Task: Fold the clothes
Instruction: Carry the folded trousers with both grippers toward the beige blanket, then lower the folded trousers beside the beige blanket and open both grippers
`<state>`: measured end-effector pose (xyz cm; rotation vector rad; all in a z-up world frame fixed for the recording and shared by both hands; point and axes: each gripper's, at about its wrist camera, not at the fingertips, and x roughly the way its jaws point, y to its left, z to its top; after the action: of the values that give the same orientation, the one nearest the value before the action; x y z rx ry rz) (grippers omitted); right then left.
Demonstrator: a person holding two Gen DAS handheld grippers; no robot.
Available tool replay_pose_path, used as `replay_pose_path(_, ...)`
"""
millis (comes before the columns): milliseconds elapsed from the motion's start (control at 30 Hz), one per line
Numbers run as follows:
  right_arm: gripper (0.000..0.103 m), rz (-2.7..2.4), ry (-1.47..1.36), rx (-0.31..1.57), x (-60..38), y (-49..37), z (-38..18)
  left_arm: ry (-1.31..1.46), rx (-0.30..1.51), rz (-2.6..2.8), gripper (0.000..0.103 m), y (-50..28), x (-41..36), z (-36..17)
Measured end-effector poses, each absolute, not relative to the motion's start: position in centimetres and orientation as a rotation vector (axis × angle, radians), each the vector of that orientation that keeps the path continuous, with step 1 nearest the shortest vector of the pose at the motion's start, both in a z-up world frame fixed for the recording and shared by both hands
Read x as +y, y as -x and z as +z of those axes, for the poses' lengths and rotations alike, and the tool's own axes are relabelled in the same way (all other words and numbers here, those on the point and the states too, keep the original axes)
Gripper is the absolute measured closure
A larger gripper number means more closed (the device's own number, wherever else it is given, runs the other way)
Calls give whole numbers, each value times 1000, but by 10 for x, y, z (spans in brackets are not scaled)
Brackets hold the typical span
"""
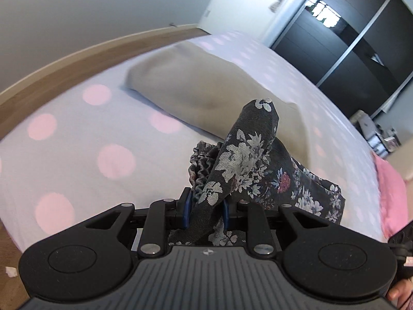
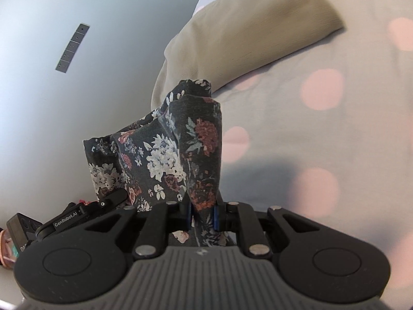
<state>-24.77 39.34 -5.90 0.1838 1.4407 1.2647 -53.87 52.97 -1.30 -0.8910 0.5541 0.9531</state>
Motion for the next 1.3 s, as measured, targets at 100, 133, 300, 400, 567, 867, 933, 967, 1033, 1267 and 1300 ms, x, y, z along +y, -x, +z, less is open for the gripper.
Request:
replay_pose_path(100, 87, 1235, -171, 1451, 419, 248, -73, 886, 560, 975, 82, 530, 555, -26)
replay_pose_path(133, 87, 1220, -169, 1458, 426, 246, -79, 880, 565, 977, 82, 525, 563, -31)
replay_pose_path(300, 87, 1163, -149, 1479, 437, 227, -103, 834, 592, 965, 82, 512, 594, -63)
replay_pose_path(400, 87, 1158, -136, 1482, 445, 221, -117, 858, 570, 975, 82, 507, 603, -81)
replay_pose_path(567, 87, 1130, -111, 1494, 456, 215, -136, 852, 609, 993, 82, 493, 611, -107)
replay_pose_path(867, 87, 1148, -118, 1434, 446, 208, -150, 831, 603, 1007, 82, 482, 620, -129)
replay_pose_path(933, 87, 1158, -130, 1427, 447, 207, -149, 837, 583, 1017, 82, 481, 623, -130)
replay_pose_path(967, 87, 1162, -136, 1423, 448, 206, -148, 831, 573, 1022, 82, 480, 625, -128)
replay_pose_path(1033, 87, 1186, -147, 1397, 445, 205, -145, 805, 558, 1033, 83, 478, 626, -124)
replay_pose_path(1267, 70, 1143, -118, 1412, 427, 203, -154, 833, 574, 1046, 77, 480, 631, -135)
replay_pose_path(1300, 67, 1142, -121, 1404, 420, 201, -152, 843, 557, 1053, 74, 483, 631, -134)
